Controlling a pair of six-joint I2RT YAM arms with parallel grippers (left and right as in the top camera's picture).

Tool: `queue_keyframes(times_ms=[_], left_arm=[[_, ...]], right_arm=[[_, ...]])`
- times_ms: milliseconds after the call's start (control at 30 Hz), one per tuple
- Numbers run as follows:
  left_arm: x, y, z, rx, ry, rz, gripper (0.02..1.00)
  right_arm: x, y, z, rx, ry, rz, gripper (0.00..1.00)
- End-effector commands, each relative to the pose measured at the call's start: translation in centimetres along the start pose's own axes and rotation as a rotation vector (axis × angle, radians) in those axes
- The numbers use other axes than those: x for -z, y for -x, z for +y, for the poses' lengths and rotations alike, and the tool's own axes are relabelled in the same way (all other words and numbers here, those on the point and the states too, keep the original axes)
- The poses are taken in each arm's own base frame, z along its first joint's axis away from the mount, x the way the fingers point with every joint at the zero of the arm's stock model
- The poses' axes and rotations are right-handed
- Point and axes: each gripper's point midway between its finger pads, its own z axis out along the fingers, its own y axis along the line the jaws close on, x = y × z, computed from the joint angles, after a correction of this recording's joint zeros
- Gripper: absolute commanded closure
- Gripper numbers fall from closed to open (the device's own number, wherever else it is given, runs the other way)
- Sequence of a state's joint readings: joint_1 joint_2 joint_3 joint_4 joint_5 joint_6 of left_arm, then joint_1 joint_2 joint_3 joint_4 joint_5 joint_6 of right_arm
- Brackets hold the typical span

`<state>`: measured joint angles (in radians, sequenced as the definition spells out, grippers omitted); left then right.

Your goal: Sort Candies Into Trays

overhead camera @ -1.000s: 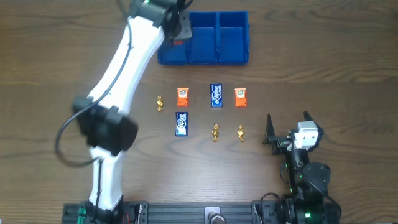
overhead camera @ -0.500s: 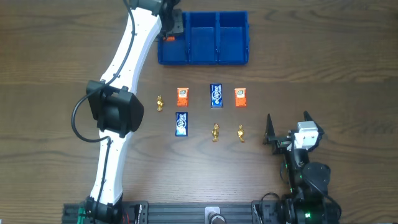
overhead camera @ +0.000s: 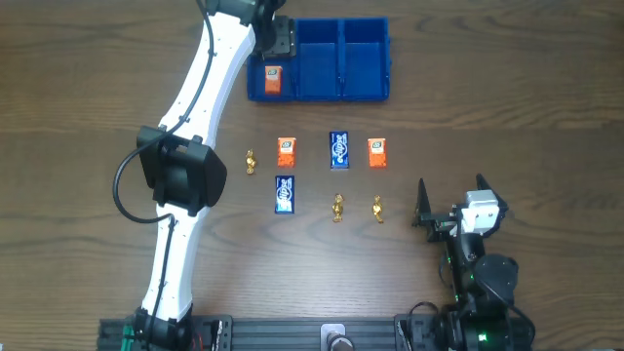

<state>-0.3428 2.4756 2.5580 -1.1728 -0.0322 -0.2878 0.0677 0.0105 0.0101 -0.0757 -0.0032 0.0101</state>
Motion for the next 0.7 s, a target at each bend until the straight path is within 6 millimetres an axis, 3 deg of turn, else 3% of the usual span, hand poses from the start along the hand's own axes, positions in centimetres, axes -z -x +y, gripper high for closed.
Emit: queue_keyframes(times_ms=[33,167,233,267,333,433,567,700], left_arm=[[3.8,0.5,-1.5,-0.017,-0.035,-0.068,0.194],[7.3,-2.7,-2.6,-0.023,-0.051,-0.048,0.191],[8.3,-5.5,-2.8,-0.015,-0.047,-0.013,0.194],[8.5,-8.2,-3.0,-0.010,-0.046,0.017,0.194],[7.8,-11.1,-2.9,-0.006,-0.034,0.058,0.196],[4.9,-15.0,-2.8,-0.027,-0.010,0.128,0.202],[0.7,-18.5,-2.7,-0.044,0.002,0.188,0.205],[-1.9,-20.5,-2.5,-0.039,-0.009,0.235,0.222]], right_arm=[[0.0,-0.1,-0.2,0.011,-0.011,0.001,0.003],[0.0,-0.1,-0.2,0.011,-0.011,0.001,0.003],[0.0,-0.1,-0.2,0.011,-0.011,0.001,0.003],[0.0,-0.1,-0.2,0.011,-0.011,0.001,0.003],[0.0,-0.1,-0.2,0.011,-0.011,0.001,0.003],[0.0,-0.1,-0.2,0.011,-0.011,0.001,0.003],[0.0,-0.1,-0.2,0.012,-0.011,0.001,0.003],[0.0,-0.1,-0.2,0.011,-0.011,0.001,0.003]])
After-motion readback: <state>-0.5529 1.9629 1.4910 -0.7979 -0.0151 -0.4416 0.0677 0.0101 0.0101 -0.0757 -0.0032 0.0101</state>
